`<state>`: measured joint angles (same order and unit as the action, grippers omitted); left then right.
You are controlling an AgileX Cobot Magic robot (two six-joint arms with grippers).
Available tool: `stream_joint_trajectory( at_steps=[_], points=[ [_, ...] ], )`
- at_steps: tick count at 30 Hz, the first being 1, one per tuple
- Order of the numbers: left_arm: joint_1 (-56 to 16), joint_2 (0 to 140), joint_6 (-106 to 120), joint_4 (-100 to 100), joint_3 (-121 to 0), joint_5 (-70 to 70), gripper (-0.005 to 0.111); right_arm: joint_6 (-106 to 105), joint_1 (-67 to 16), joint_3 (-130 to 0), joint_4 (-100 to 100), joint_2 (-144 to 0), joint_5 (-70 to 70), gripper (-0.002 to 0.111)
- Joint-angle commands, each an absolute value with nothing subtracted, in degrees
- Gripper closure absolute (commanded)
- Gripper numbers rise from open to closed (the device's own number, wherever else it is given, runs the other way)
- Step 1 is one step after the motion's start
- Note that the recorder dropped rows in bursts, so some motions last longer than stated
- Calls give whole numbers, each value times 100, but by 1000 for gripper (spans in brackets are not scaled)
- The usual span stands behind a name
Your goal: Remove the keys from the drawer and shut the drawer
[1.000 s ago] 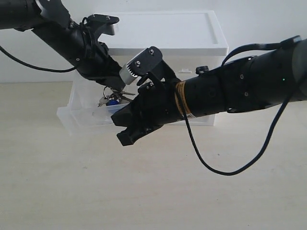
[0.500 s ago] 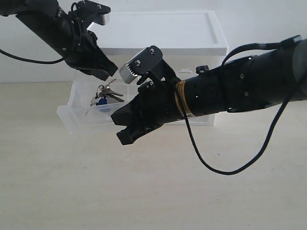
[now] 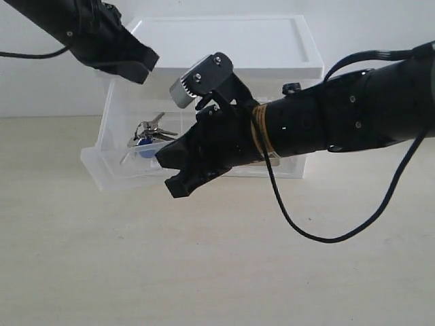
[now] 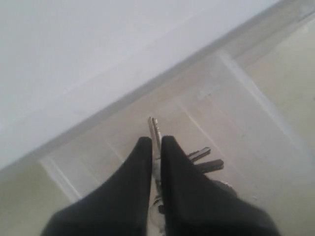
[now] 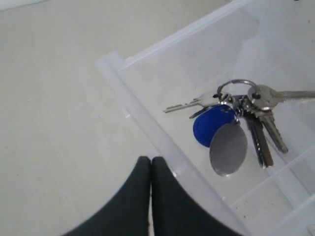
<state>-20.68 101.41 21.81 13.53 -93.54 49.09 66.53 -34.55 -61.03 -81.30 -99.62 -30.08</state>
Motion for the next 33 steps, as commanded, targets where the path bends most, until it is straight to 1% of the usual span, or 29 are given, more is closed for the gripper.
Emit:
stream_joint_trajectory(
  at_steps=[1, 4, 6, 8, 9, 10, 11, 12, 14, 17, 18, 19, 20, 22, 23, 25, 27, 29, 33],
  points=[
    [-2067, 9556, 2179, 2030, -9333, 4829, 102, 6438, -3374, -6196, -7696, -9719, -2363, 108],
    [-2067, 9146, 2179, 2295, -9158, 4619, 102, 6532, -3374, -6196, -7696, -9719, -2704, 108],
    [-2067, 8686, 2154, 2449, -8682, 3967, 102, 6179, -3374, -6253, -7442, -9719, -3030, 108],
    [-2067, 8345, 2084, 2531, -8236, 3644, 102, 5855, -3374, -6370, -7031, -9761, -2240, 108],
    [-2067, 8047, 2060, 2688, -7752, 3592, 102, 5674, -3364, -6537, -6750, -9811, -1605, 108],
    [-2067, 7715, 2060, 2760, -7224, 3579, 102, 5647, -3364, -6626, -6760, -9870, -1500, 108],
    [-2067, 7561, 2099, 2760, -6990, 3524, 102, 5647, -3364, -6638, -6760, -9881, -1556, 108],
    [-2067, 7312, 2085, 2731, -6464, 3201, 102, 5647, -3364, -6655, -6760, -9855, -1735, 108],
    [-2055, 7041, 1917, 2719, -5791, 2621, 102, 5694, -3364, -6695, -6726, -9764, -1863, 108],
    [-2055, 6617, 1563, 3054, -4141, 1407, 102, 5896, -3364, -6776, -6678, -9531, -1860, 108],
    [-2055, 6484, 1578, 3212, -3445, 965, 102, 6227, -3364, -6888, -7001, -9511, -1827, 105],
    [-2065, 6427, 1578, 3212, -3196, 764, 102, 6605, -3374, -6977, -7449, -9511, -1848, 100],
    [-2065, 6322, 1578, 3212, -2752, 325, 102, 7397, -3374, -7153, -8314, -9553, -1973, 92],
    [-2065, 6268, 1592, 3192, -2233, -366, 102, 9525, -3374, -7720, -9995, -9782, -2367, 69],
    [-2065, 6291, 1652, 3167, -2136, -590, 102, 9808, -3360, -7934, -9995, -9889, -2558, 64],
    [-2065, 6347, 1617, 2990, -2062, -897, 102, 10082, -3331, -8322, -9995, -10105, -3120, 65],
    [-2140, 6425, 1507, 2777, -2015, -1278, 102, 10274, -3314, -8644, -9995, -10385, -3734, 71],
    [-2311, 6523, 1160, 2279, -1836, -1915, 102, 10290, -3314, -8797, -9995, -10629, -3904, 73],
    [-2587, 6540, -397, -91, -1250, -3389, 102, 10093, -3314, -8797, -9995, -10941, -3731, 73]
  ],
)
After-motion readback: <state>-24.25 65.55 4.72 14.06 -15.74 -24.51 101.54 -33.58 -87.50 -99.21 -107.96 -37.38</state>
